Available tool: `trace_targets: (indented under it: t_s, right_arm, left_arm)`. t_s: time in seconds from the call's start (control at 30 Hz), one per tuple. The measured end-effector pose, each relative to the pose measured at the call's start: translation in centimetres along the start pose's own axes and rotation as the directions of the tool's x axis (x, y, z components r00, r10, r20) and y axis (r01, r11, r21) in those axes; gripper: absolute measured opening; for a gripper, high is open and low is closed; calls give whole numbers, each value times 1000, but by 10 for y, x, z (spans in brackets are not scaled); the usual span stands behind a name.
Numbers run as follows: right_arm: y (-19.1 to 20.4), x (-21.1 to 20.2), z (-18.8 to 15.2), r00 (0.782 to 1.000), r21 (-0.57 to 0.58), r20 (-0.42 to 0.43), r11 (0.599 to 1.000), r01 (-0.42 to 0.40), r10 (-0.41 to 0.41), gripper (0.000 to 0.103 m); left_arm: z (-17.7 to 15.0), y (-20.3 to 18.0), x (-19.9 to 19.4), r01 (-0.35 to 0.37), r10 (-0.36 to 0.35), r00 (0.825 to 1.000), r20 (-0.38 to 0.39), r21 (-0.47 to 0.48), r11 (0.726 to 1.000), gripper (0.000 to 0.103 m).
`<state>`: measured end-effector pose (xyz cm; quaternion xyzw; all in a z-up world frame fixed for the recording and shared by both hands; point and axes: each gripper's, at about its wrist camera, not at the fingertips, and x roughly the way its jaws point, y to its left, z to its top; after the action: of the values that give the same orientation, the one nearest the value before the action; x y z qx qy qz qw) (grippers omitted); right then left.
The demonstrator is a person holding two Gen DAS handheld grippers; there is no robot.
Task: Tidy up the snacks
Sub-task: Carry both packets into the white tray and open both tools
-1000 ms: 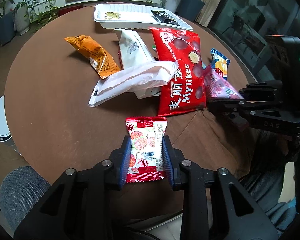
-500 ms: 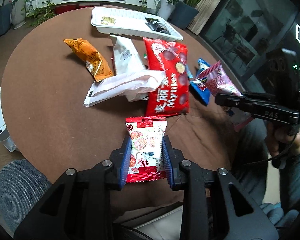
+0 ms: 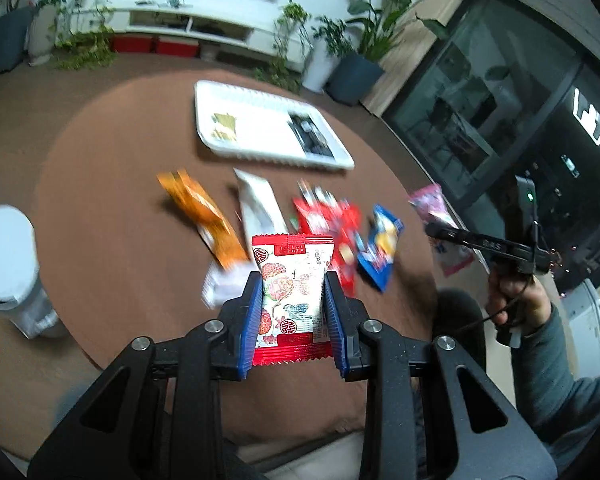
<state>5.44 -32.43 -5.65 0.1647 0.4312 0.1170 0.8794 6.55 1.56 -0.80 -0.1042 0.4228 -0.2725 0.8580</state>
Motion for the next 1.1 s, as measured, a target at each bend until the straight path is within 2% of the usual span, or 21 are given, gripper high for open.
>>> trace_targets:
  t_s: [0.13, 0.23, 0.37, 0.5, 0.6, 0.7, 0.87, 1.1]
  right_arm:
    - [-15, -10, 34, 997, 28, 58, 999, 45, -46, 14]
    - [-19, -13, 65, 993, 36, 100, 998, 55, -58, 14]
    - [-12, -8, 107, 989, 34, 144, 999, 34, -39, 14]
    - [6, 12, 150, 986, 8, 169, 1000, -13, 12, 14]
    - [23, 37, 176, 986, -19, 160, 999, -36, 38, 14]
    - [35, 63, 192, 990, -46, 139, 999, -28, 34, 14]
    - [36, 111, 204, 997, -45, 74, 999, -11, 14, 14]
    - [24, 173, 210, 999, -46, -31, 999, 25, -26, 14]
  left_arm:
    - [50, 14, -4, -21, 20, 999, 49, 9, 1000, 28]
    - [93, 19, 0, -64, 61, 995, 80, 40, 997, 28]
    - [150, 20, 18, -89, 82, 992, 94, 74, 993, 28]
    - [204, 16, 59, -126, 118, 990, 82, 108, 986, 28]
    - [230, 16, 98, -140, 136, 990, 49, 117, 983, 28]
    - [246, 16, 144, -140, 140, 990, 8, 130, 981, 28]
    - [254, 20, 200, -138, 145, 988, -46, 120, 983, 28]
    - [238, 37, 265, -180, 190, 976, -102, 101, 978, 28]
